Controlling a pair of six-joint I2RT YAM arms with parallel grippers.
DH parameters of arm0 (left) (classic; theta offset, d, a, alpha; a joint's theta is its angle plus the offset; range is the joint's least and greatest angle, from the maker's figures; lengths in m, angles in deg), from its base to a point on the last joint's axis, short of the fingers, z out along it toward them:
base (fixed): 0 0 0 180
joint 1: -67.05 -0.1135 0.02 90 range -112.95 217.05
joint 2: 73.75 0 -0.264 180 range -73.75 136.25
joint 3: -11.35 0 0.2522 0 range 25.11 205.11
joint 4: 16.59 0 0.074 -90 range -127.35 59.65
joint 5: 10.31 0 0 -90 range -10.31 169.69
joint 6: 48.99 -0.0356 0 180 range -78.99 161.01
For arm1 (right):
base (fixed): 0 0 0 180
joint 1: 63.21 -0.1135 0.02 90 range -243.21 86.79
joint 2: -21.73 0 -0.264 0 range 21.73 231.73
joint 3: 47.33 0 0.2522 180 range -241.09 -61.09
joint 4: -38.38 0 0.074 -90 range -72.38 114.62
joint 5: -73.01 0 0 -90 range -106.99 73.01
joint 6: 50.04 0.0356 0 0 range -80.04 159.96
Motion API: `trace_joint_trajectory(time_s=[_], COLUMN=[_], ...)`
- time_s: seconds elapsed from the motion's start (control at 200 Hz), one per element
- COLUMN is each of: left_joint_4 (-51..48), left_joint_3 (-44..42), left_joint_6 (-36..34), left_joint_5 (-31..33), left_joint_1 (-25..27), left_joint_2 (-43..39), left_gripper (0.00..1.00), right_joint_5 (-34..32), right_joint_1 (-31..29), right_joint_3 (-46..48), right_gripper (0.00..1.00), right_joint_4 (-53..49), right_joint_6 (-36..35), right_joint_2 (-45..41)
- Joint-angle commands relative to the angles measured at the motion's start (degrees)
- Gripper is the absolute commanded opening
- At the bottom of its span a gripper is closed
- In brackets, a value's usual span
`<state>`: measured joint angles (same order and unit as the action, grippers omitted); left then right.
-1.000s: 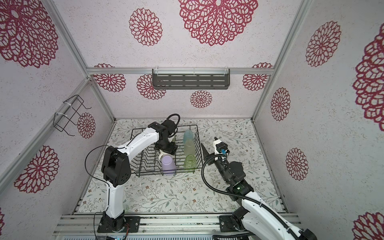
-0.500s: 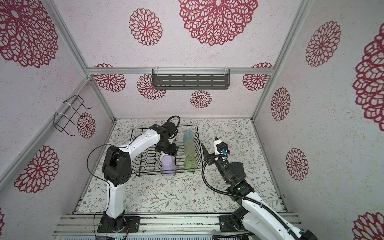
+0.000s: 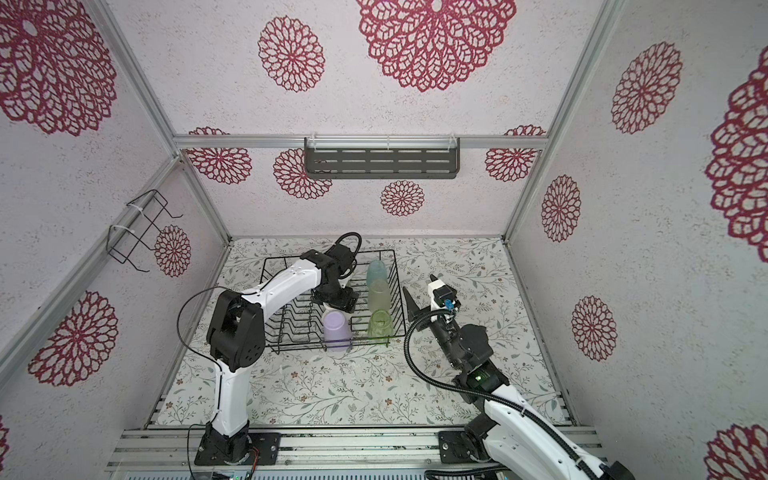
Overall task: Load the cups into the dish rack
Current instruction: 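Set the mug upside down in the rack slot with the left gripper, then open and lift the left gripper off the mug while the right moves over the rack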
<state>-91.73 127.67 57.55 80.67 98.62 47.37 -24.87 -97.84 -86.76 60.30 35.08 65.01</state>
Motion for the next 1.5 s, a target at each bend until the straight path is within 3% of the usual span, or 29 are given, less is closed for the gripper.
trace_joint_trajectory(time_s=[0.0,0.315,0.731,1.066,1.496], left_joint_4=[1.3,1.9,1.7,1.7,-1.6], left_joint_3=[0.3,0.6,1.1,2.5,2.5], left_joint_6=[0.2,0.3,0.7,1.0,2.9], left_joint_5=[1.0,1.1,2.1,0.7,9.8], left_joint_1=[0.1,0.2,0.2,0.2,0.2], left_joint_2=[-0.8,-0.3,-0.7,-0.9,-11.4], left_gripper=[0.78,0.85,0.94,0.95,0.93], right_joint_5=[-0.4,-1.3,-0.5,-0.4,0.0], right_joint_1=[0.3,0.3,0.3,0.3,0.3], right_joint_3=[-0.2,-1.4,-1.0,-0.8,-2.2], right_gripper=[0.75,0.76,0.76,0.77,0.76], right_joint_4=[2.6,0.8,0.8,0.6,-3.2], right_joint_6=[0.6,-3.3,-1.9,-2.1,3.4], right_joint_2=[-0.1,-1.0,-0.6,-0.3,4.0])
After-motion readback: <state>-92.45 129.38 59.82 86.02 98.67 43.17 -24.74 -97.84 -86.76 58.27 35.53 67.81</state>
